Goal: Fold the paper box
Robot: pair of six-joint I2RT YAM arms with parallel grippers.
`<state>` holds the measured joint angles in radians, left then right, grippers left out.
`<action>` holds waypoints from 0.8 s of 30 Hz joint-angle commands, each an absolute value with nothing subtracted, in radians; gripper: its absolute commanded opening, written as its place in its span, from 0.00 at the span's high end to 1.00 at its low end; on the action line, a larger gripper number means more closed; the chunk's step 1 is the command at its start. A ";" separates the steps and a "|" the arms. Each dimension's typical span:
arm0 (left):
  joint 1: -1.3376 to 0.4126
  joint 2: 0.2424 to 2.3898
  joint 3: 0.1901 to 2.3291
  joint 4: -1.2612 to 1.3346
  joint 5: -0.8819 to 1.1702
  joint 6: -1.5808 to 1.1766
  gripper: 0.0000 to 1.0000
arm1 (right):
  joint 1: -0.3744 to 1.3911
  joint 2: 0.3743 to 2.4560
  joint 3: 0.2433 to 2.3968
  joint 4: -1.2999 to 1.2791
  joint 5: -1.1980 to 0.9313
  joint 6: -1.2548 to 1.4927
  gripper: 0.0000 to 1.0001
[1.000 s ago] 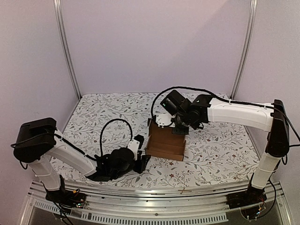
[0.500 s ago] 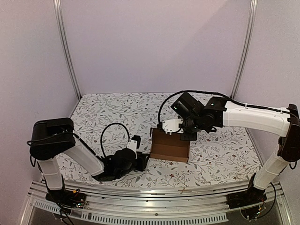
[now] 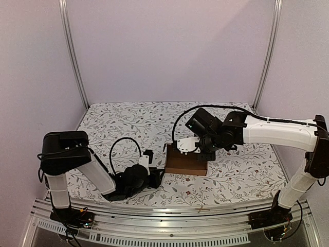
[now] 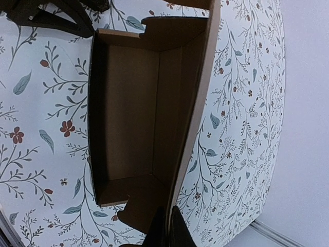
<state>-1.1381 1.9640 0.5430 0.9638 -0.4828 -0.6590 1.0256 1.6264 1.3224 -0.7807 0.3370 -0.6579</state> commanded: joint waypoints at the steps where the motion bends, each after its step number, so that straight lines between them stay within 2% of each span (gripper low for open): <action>1: -1.118 1.973 0.524 1.015 -0.480 -0.664 0.57 | 1.058 1.675 1.278 -0.841 0.272 -0.651 1.00; 10: -1.108 1.986 0.526 1.026 -0.472 -0.663 0.57 | 1.050 1.648 1.354 -0.841 0.366 -0.673 1.00; 17: -1.078 1.994 0.528 1.026 -0.452 -0.649 0.57 | 1.003 1.635 1.354 -0.851 0.295 -0.776 1.00; 22: -1.042 2.003 0.528 1.045 -0.415 -0.652 0.57 | 0.957 1.655 1.445 -0.909 0.264 -0.758 0.89; 24: -1.036 2.013 0.536 1.052 -0.401 -0.653 0.57 | 0.952 1.663 1.454 -0.920 0.274 -0.763 0.88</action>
